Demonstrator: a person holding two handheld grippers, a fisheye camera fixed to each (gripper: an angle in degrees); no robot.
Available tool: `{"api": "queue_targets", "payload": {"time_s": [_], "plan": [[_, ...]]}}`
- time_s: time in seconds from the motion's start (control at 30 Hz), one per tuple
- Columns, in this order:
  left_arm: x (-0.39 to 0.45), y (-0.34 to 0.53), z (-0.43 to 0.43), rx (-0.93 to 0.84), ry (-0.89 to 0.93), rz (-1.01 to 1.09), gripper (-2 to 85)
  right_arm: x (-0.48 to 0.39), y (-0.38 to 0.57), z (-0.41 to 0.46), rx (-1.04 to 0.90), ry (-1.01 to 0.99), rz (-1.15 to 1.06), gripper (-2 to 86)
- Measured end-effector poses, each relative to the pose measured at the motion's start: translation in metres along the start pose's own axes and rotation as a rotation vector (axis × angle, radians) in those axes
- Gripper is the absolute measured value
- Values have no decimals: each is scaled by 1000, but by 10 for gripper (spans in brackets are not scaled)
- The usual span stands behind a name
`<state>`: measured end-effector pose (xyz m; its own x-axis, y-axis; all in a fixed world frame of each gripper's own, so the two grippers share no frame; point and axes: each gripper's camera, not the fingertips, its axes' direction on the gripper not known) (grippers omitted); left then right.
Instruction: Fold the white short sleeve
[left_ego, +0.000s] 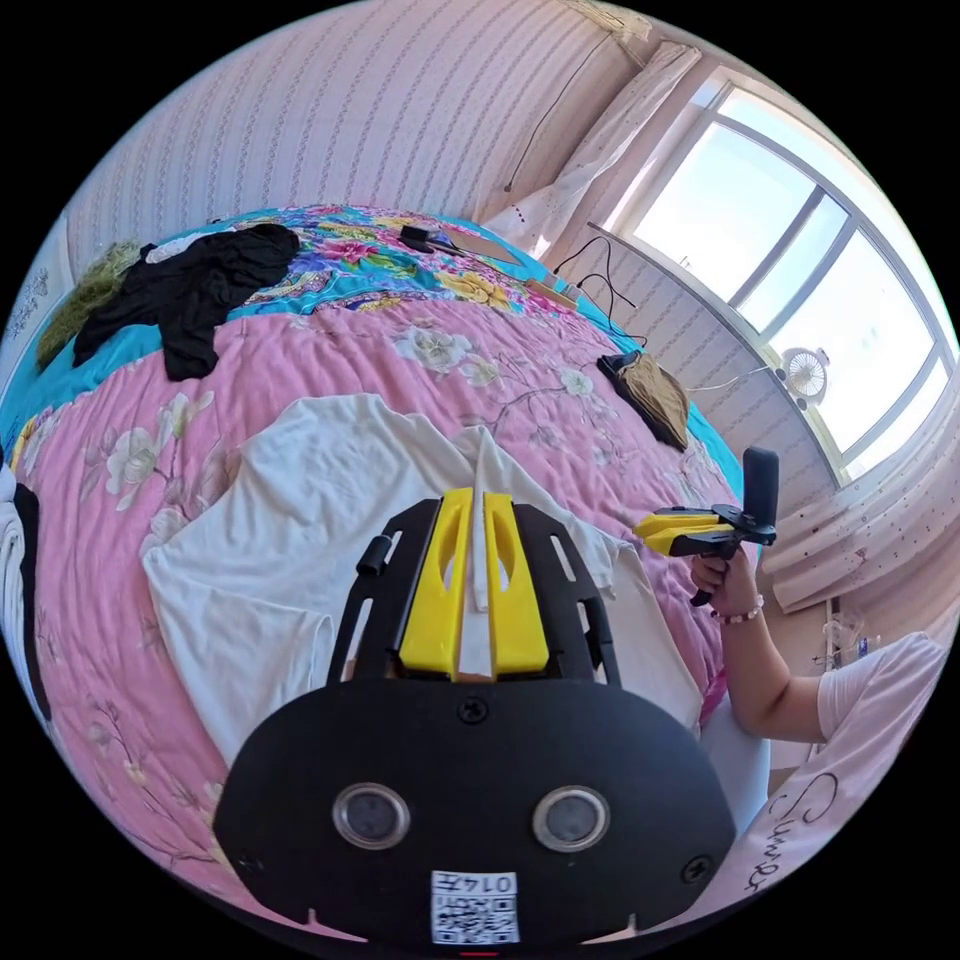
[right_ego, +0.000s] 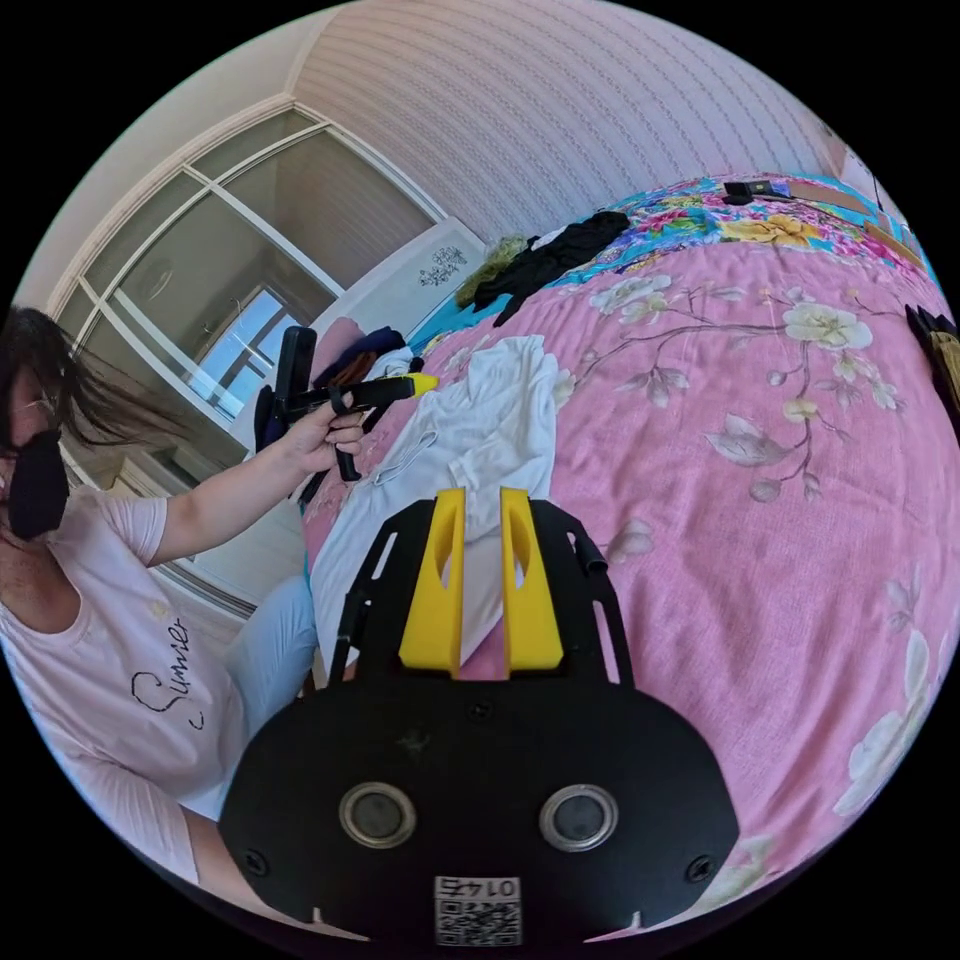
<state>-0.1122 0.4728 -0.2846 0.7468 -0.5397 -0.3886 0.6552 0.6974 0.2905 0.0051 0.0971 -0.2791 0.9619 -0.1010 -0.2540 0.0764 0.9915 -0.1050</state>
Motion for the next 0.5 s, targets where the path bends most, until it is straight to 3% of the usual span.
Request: {"api": "queue_targets", "payload": {"time_s": [0.3, 0.5], "plan": [[13, -36, 39, -93, -40, 99, 26, -12, -9, 10, 4, 131, 7, 58], [5, -57, 77, -148, -15, 37, 60, -16, -15, 33, -29, 231, 37, 66]]}}
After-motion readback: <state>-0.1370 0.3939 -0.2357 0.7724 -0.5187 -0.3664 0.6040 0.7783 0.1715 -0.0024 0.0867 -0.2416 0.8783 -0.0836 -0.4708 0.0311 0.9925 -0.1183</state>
